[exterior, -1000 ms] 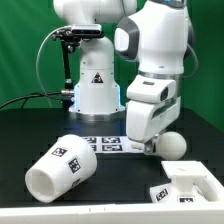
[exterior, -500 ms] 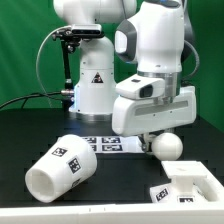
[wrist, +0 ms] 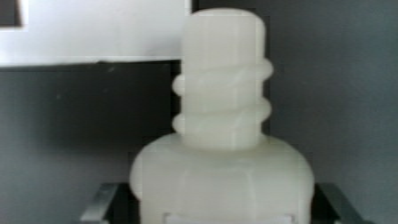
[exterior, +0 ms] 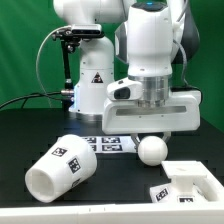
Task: Assemble lamp
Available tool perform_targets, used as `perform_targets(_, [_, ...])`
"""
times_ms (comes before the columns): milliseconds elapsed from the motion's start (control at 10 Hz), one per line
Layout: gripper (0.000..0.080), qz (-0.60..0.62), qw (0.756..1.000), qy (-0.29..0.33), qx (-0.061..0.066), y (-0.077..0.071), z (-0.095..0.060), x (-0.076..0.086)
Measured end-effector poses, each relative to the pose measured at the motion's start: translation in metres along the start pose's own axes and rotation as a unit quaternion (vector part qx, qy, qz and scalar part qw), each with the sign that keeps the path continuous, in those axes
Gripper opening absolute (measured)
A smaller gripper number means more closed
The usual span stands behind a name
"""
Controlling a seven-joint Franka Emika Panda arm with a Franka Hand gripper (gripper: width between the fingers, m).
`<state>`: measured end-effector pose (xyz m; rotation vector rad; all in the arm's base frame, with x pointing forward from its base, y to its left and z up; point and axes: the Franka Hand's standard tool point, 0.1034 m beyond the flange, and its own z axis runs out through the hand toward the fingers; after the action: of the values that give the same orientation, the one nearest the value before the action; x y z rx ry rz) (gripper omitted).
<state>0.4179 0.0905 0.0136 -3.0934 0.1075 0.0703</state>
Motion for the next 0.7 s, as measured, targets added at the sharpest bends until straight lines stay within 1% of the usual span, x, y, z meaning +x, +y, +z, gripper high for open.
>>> perform_targets(100, [0.0415,-0.003,1.0,0.0,0.0,0.0,0.0,0.0])
perform_targets(200, [0.0598,-0.003,1.0,0.0,0.0,0.0,0.0,0.0])
perform_targets(300, [0.0667,-0.003,1.0,0.0,0.0,0.0,0.0,0.0])
perform_targets(400, [0.0667,-0.003,1.0,-0.006,-0.001,0.0,0.001,-0.002])
perform_targets(500, [0.0693,-0.003,0.999,-0.036,-0.002,-0.001,0.003,-0.009])
perform_targets(600, [0.0698,-0.001,0.999,-0.047,-0.001,0.0,-0.003,0.001])
perform_targets(700, [0.0698,0.002,0.998,-0.064,-0.002,0.003,-0.007,0.005])
